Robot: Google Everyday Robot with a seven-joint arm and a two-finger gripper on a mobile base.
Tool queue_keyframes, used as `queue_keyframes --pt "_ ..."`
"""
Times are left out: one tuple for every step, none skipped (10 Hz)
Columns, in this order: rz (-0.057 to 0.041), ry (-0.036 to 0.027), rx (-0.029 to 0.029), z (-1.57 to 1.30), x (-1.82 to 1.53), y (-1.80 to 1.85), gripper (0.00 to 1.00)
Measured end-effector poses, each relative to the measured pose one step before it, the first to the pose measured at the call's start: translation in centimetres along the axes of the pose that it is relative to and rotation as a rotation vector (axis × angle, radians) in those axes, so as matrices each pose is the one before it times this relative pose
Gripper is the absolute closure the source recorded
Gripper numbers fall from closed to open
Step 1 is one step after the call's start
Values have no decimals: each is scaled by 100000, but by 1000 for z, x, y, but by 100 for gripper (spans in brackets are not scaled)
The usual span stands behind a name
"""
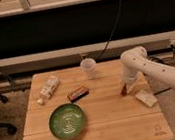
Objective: Drag the pepper across the table
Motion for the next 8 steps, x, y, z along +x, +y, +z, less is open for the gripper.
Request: queue_keyframes --pt "-1023 -679 -657 186 -729 403 99" --pt "-1118 -756 -348 168 -673 209 99" --pt "-2461 -1023 -167 186 -953 -54 99" --pt "-1938 -747 -452 110 -736 -75 99" --pt "-1417 -634 -307 66 -522 96 99" --pt "-2746 -1264 -663 75 -812 251 99" --pt "-1538 -746 -322 48 -586 218 99" --pt "-1393 -543 -316 -34 -401 229 99"
